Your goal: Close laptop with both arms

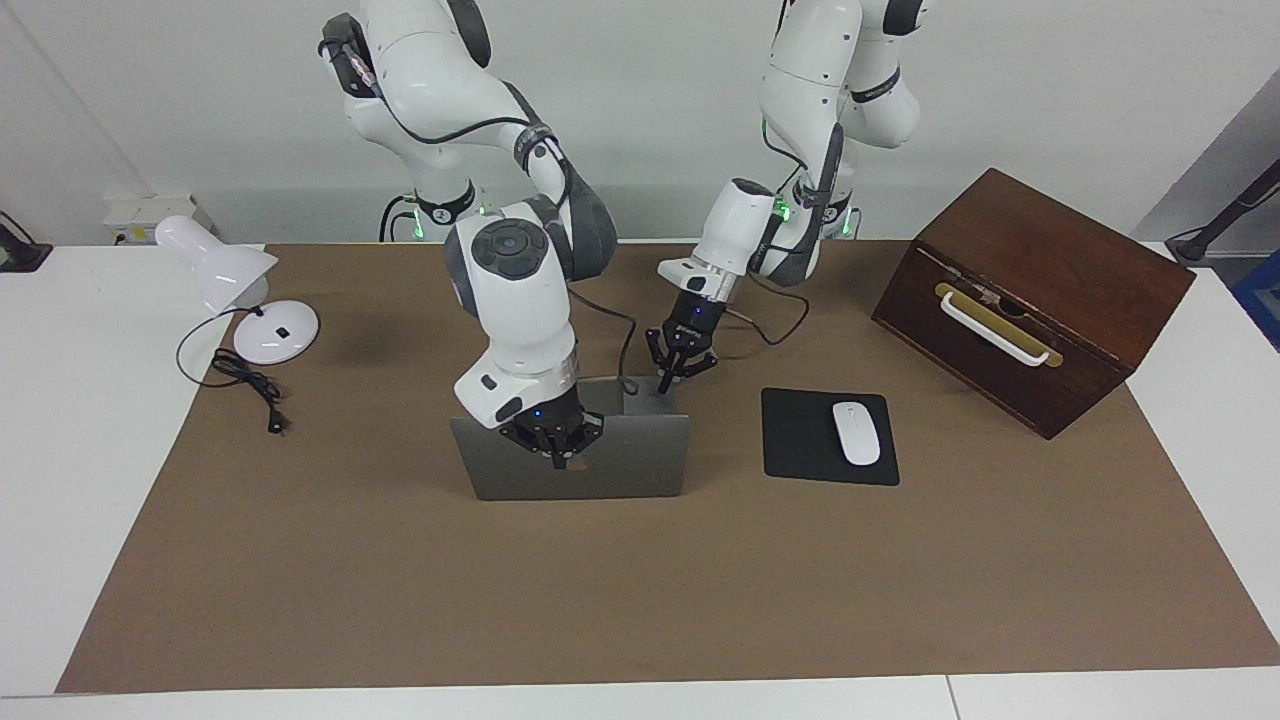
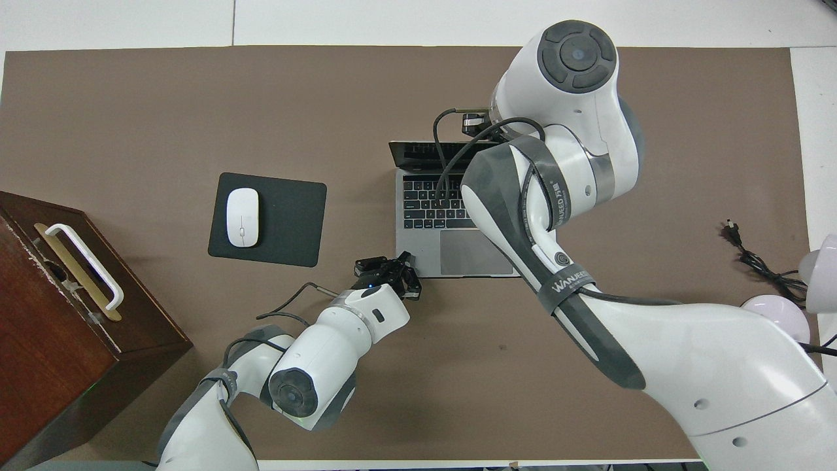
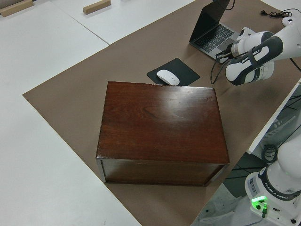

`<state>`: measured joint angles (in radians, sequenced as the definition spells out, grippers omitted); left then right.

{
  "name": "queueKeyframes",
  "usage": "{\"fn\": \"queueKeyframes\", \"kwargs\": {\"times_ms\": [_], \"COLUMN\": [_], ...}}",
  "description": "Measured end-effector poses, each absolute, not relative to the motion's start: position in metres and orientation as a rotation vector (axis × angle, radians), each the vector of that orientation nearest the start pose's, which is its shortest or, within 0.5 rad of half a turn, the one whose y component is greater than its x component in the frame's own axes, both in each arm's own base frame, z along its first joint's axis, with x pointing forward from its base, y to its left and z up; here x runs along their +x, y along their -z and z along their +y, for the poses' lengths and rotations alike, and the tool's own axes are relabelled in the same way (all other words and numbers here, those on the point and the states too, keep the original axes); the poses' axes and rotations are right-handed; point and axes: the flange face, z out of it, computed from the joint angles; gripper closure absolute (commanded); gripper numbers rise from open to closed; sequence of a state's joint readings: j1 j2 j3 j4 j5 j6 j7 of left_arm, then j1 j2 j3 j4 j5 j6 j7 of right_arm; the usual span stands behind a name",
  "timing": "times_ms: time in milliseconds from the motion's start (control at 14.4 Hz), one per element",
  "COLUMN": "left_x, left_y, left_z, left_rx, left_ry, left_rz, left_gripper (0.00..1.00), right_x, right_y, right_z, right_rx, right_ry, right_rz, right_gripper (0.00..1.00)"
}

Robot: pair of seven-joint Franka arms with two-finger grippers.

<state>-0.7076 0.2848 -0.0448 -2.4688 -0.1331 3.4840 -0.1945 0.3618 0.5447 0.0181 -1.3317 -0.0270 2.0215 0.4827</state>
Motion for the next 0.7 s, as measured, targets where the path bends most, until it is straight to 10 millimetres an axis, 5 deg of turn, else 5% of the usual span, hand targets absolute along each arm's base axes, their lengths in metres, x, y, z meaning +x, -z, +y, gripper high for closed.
{"fn": "queueKeyframes", "kwargs": {"times_ms": [696], "left_x": [0.3935], "left_y": [-0.2669], "left_z": [-0.35], "left_rx": [-3.137], "left_ry": [1.13], "left_rz": [0.861], "left_gripper": [1.0], "right_x": [0.6733], "right_y": [-0.4277], "right_z": [0.2644], "right_rx": [-3.094], "right_ry": [0.151], "right_rz": [0.157], "right_gripper": [1.0]}}
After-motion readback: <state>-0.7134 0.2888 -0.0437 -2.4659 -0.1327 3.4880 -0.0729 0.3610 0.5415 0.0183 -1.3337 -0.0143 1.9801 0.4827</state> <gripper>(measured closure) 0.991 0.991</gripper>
